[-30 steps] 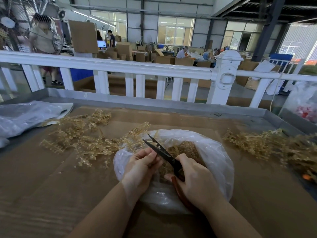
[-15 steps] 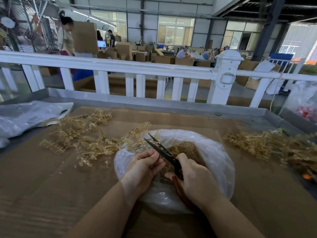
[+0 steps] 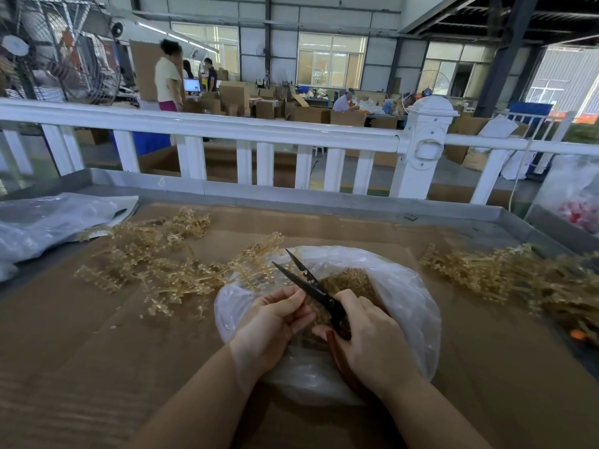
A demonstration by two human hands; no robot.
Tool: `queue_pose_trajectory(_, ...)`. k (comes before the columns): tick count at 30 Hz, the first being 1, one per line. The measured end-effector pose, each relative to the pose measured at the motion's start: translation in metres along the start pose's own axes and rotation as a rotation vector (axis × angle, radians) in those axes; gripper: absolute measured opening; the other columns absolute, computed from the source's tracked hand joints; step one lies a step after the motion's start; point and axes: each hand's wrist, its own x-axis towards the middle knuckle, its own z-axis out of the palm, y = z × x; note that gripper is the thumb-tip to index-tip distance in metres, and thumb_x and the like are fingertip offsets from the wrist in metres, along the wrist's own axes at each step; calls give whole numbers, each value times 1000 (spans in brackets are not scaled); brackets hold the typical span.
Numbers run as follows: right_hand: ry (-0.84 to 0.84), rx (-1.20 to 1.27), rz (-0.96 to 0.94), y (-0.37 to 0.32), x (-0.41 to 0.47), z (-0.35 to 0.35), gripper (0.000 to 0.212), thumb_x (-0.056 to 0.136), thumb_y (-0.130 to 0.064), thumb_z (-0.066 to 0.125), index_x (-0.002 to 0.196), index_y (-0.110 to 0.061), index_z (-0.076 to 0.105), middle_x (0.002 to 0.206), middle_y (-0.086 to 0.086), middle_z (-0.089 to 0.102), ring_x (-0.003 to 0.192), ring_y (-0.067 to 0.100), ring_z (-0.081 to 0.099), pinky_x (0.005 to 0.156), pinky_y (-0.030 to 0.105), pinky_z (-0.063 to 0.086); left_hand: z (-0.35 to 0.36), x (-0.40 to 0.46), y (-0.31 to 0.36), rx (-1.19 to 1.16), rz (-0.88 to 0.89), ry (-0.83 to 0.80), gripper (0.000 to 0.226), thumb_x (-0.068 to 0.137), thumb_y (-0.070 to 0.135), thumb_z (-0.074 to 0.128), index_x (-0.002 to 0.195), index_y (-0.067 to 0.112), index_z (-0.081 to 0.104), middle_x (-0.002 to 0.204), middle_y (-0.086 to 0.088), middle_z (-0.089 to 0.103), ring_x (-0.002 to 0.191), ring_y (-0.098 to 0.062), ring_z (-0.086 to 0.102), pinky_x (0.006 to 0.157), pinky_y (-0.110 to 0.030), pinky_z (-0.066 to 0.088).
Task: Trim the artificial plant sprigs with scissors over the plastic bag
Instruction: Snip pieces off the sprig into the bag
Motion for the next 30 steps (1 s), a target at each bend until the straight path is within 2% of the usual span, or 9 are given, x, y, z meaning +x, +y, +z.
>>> queue_pose_trajectory(3,32,-41,15,-1,1,1,40,83,-58,57,107,-26,54,84,-9,59,75,10,57,65,20,46,0,-1,0,-56,64,22,14,70,-2,60,82,4,65,79,-13,69,73,-19,69,69,-28,59)
queue_pose_trajectory(6,-9,-100,18,-1,1,2,46,83,-61,53,112,-25,54,88,-6,59,80,14,58,68,25,48,3,-1,5,-66,123,75,19,75,4,60,94,6,61,87,-11,67,85,-22,67,76,-32,55)
queue_pose_trajectory(8,-26,-113,25,-1,1,2,48,84,-61,53,116,-25,54,90,-4,59,84,16,58,71,27,47,6,-1,9,-43,151,87,27,69,12,66,95,7,60,87,-10,66,85,-22,67,79,-33,54)
queue_pose_trajectory(12,-59,-129,34,-2,1,2,52,86,-58,52,126,-25,50,101,-2,60,95,18,58,79,29,47,12,1,13,89,124,177,11,78,3,68,84,7,60,72,-5,68,73,-19,69,69,-28,56)
queue_pose_trajectory(15,-71,-136,31,-2,0,1,51,87,-58,49,129,-28,46,107,-3,58,100,16,55,83,28,46,14,4,16,132,102,266,7,85,0,64,84,4,58,77,-11,67,78,-25,67,68,-31,56)
queue_pose_trajectory(19,-65,-118,24,-3,0,0,49,87,-58,49,127,-29,47,107,-5,58,100,14,54,84,26,46,16,6,23,107,82,342,8,86,-4,62,81,0,58,70,-12,66,69,-23,67,47,-24,54)
queue_pose_trajectory(22,-43,-105,17,-2,0,0,46,85,-57,54,121,-29,51,101,-6,60,95,14,56,80,25,47,14,6,26,63,45,329,6,86,-4,62,81,-2,59,60,-9,68,59,-19,69,46,-22,54)
queue_pose_trajectory(26,-48,-91,9,-1,1,1,45,83,-55,59,117,-28,55,97,-6,61,90,14,58,76,25,47,10,7,30,14,-58,364,8,87,-3,59,80,-3,62,73,-13,65,75,-24,64,46,-25,55)
queue_pose_trajectory(30,-63,-71,6,-1,2,1,44,81,-54,61,116,-28,55,96,-8,60,90,13,57,74,21,39,8,6,36,32,-116,368,18,86,-3,55,70,-3,62,53,-11,63,67,-24,61,43,-28,55)
